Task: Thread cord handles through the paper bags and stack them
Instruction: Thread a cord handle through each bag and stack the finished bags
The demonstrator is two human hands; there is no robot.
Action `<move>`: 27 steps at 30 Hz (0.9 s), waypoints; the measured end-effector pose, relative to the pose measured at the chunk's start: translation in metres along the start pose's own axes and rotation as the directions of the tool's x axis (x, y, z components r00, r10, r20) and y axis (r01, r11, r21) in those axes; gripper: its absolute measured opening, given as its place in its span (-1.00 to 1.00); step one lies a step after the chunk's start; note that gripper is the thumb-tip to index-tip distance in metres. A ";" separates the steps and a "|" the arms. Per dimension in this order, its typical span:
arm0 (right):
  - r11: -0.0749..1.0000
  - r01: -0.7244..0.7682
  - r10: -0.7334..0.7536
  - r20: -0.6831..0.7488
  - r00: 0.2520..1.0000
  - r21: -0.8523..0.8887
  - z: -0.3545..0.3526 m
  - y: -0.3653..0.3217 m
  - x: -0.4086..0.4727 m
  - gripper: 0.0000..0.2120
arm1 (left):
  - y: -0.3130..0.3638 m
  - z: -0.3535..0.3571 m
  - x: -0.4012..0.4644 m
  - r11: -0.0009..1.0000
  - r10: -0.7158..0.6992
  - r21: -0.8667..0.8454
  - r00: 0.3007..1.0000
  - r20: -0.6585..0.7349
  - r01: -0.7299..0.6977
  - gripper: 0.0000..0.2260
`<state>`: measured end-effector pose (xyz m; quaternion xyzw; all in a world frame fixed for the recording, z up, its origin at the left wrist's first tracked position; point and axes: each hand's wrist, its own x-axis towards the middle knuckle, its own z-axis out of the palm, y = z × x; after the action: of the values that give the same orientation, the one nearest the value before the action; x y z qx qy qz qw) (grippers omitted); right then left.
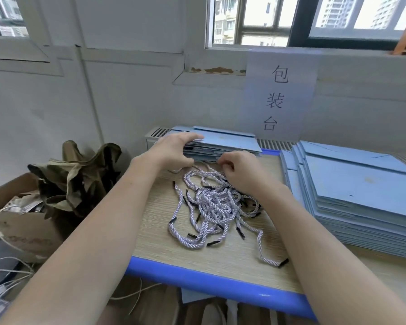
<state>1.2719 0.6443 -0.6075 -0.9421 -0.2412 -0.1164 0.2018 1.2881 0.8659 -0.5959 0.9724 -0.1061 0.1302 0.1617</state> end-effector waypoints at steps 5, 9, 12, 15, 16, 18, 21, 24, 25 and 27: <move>1.000 -0.012 0.011 -0.076 0.997 -0.012 -0.007 -0.008 -0.005 -0.63 | 0.007 0.005 -0.001 0.997 0.023 0.077 0.995 -0.100 -0.015 -0.43; 1.000 0.008 -0.008 -0.118 0.993 -0.006 -0.010 -0.009 -0.009 -0.60 | 0.011 0.007 0.003 1.000 -0.004 0.017 0.970 -0.243 0.008 -0.58; 1.000 0.010 -0.011 -0.031 0.999 -0.015 -0.003 -0.010 -0.003 -0.64 | 0.015 0.008 0.004 0.998 -0.018 0.061 0.963 -0.270 0.036 -0.68; 0.999 0.005 0.003 0.174 0.985 -0.045 0.002 -0.012 0.001 -0.57 | 0.020 0.008 0.003 0.996 -0.028 0.070 0.954 -0.300 0.052 -0.71; 0.999 0.005 0.004 0.225 0.974 -0.036 0.000 -0.013 0.000 -0.56 | 0.020 0.008 0.003 0.996 -0.029 0.073 0.952 -0.305 0.053 -0.71; 1.000 0.013 -0.013 0.274 0.962 0.000 -0.010 -0.014 -0.006 -0.60 | 0.021 0.007 0.002 0.996 -0.032 0.072 0.953 -0.302 0.056 -0.71; 0.997 0.072 -0.067 0.290 0.955 -0.008 -0.026 -0.012 -0.019 -0.72 | 0.021 0.006 0.001 0.996 -0.041 0.061 0.954 -0.296 0.062 -0.70; 0.993 0.085 -0.101 0.216 0.971 0.082 -0.029 -0.013 -0.022 -0.78 | 0.023 0.005 0.000 0.996 -0.047 0.056 0.956 -0.289 0.066 -0.70; 0.991 0.094 -0.111 0.191 0.975 0.093 -0.025 -0.016 -0.019 -0.77 | 0.024 0.004 0.000 0.996 -0.054 0.047 0.956 -0.288 0.071 -0.70; 0.986 0.155 -0.163 0.167 0.972 0.058 -0.014 -0.025 -0.009 -0.72 | 0.026 0.001 -0.001 0.996 -0.074 0.027 0.955 -0.286 0.085 -0.70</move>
<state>1.2496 0.6546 -0.5903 -0.9215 -0.3350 -0.0455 0.1914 1.2809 0.8416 -0.5895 0.9501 -0.0399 0.2639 0.1614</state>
